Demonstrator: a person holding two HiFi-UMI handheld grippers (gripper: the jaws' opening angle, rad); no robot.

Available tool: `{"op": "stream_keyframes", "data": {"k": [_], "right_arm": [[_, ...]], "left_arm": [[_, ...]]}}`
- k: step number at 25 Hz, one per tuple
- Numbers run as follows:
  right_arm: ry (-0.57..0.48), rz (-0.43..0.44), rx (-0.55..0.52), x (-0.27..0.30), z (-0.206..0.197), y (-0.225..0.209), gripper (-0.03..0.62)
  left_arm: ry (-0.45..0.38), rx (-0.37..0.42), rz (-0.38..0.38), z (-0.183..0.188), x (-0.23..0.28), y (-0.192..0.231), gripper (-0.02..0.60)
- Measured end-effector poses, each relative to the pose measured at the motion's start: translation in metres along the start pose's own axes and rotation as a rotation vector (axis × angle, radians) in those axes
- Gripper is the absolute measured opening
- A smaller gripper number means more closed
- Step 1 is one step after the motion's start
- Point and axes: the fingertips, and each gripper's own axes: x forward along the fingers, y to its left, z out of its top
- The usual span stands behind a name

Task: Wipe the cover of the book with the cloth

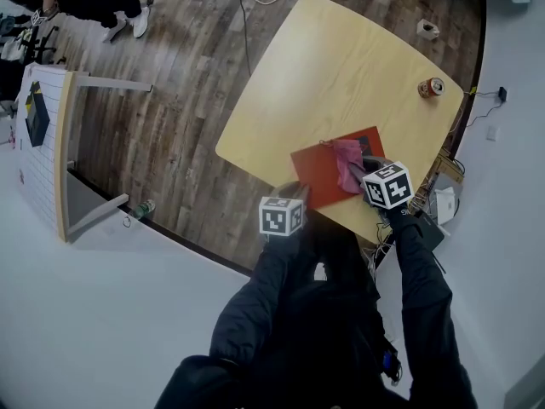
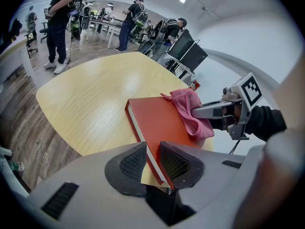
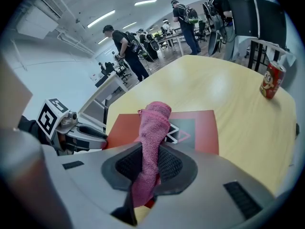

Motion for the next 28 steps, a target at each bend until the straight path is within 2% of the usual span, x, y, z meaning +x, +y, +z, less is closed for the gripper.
{"op": "stream_keyframes", "data": {"k": [21, 25, 28], "right_arm": [[-0.016, -0.146, 0.037, -0.045, -0.013, -0.068, 0.079], [-0.028, -0.183, 0.036, -0.052, -0.012, -0.070, 0.078], [-0.061, -0.164, 0.013, -0.060, -0.003, -0.055, 0.078]], "left_arm": [[0.000, 0.008, 0.012, -0.002, 0.000, 0.000, 0.107], [-0.004, 0.005, 0.012, -0.002, -0.001, -0.001, 0.107], [-0.008, 0.004, 0.013, -0.001, -0.001, -0.001, 0.107]]}}
